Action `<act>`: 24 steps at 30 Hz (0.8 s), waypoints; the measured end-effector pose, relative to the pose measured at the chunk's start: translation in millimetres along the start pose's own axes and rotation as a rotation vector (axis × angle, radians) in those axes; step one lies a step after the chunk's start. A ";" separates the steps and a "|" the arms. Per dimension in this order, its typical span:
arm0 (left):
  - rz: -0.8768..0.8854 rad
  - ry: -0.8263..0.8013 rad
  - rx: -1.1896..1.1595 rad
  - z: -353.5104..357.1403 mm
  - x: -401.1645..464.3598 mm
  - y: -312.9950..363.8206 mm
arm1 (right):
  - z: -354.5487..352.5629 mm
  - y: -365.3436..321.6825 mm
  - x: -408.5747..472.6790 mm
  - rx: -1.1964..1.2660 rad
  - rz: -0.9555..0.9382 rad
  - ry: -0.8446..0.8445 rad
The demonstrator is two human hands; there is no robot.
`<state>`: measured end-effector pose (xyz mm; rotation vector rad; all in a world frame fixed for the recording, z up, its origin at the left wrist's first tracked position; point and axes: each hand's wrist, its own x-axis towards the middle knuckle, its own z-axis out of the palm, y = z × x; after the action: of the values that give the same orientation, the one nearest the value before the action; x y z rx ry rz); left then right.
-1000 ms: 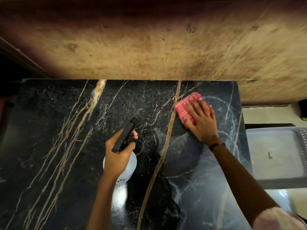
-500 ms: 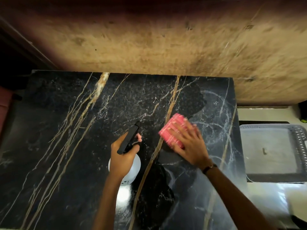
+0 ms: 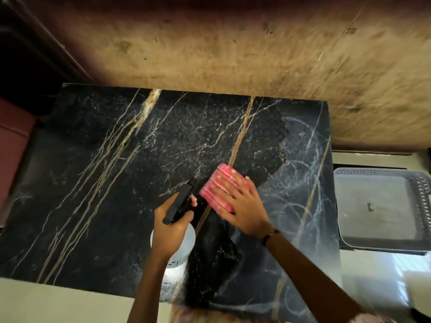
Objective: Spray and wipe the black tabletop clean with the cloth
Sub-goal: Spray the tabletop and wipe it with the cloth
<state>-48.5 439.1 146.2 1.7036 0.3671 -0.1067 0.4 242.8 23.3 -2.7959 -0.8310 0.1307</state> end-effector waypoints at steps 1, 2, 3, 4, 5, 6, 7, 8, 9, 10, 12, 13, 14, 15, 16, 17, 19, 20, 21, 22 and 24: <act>0.001 0.001 -0.009 -0.2 -4.3 -1.9 | -3.0 15.2 -17.3 -0.027 0.011 -0.001; 0.002 0.001 -0.022 -0.2 -9.0 -2.8 | -6.9 33.7 -29.5 -0.053 0.043 0.000; 0.000 -0.001 -0.032 0.2 -12.5 -3.0 | -12.1 51.6 -34.2 -0.063 0.093 0.001; -0.002 -0.001 -0.036 0.3 -16.5 -2.9 | -16.7 66.0 -31.9 -0.055 0.158 -0.001; -0.002 0.000 -0.035 0.3 -20.4 -3.2 | -20.2 74.5 -23.5 -0.037 0.230 -0.007; 0.000 0.000 -0.030 0.2 -24.0 -3.9 | -24.0 74.7 -10.9 -0.023 0.304 -0.008; 0.004 0.000 -0.025 -0.1 -27.6 -4.9 | -24.6 68.9 3.5 -0.011 0.363 -0.004; 0.004 -0.003 -0.025 0.1 -30.3 -5.9 | -23.7 58.9 18.0 -0.002 0.394 0.000; 0.004 -0.009 -0.027 0.1 -33.5 -6.8 | -20.9 45.4 29.1 0.007 0.389 -0.004; 0.003 -0.016 -0.027 -0.1 -36.7 -7.3 | -16.8 30.6 35.0 0.011 0.346 -0.014; 0.007 -0.029 -0.021 -0.6 -43.2 -7.2 | -7.2 -1.0 26.2 -0.001 0.197 -0.021; 0.010 -0.032 -0.022 -1.0 -46.1 -7.1 | -2.4 -14.6 12.0 -0.002 0.121 -0.031; 0.015 -0.036 -0.025 -1.9 -50.0 -6.7 | 0.5 -26.0 -7.9 0.002 0.057 -0.041; 0.018 -0.038 -0.029 -3.1 -53.5 -6.5 | 2.4 -32.0 -30.6 -0.001 0.006 -0.047; 0.021 -0.042 -0.034 -5.3 -57.2 -7.0 | 2.7 -33.6 -53.8 -0.012 -0.028 -0.046; 0.022 -0.046 -0.037 -8.3 -61.0 -8.3 | 2.2 -29.6 -76.8 -0.030 -0.038 -0.046; 0.021 -0.059 -0.042 -14.3 -67.6 -12.4 | -5.3 -3.6 -107.6 -0.090 0.000 -0.043; 0.020 -0.067 -0.039 -17.7 -71.2 -15.0 | -10.1 11.3 -112.7 -0.113 0.047 -0.045; 0.017 -0.072 -0.029 -21.1 -75.3 -18.5 | -13.6 22.9 -110.3 -0.119 0.111 -0.054; 0.014 -0.076 -0.018 -24.3 -79.6 -21.9 | -16.1 27.9 -101.9 -0.105 0.185 -0.065; 0.011 -0.086 -0.005 -29.7 -87.2 -28.5 | -17.2 17.6 -74.7 -0.047 0.339 -0.055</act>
<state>-143.4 455.9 148.5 1.6902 0.2938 -0.1709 -50.2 184.3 37.4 -2.9658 -0.3668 0.2466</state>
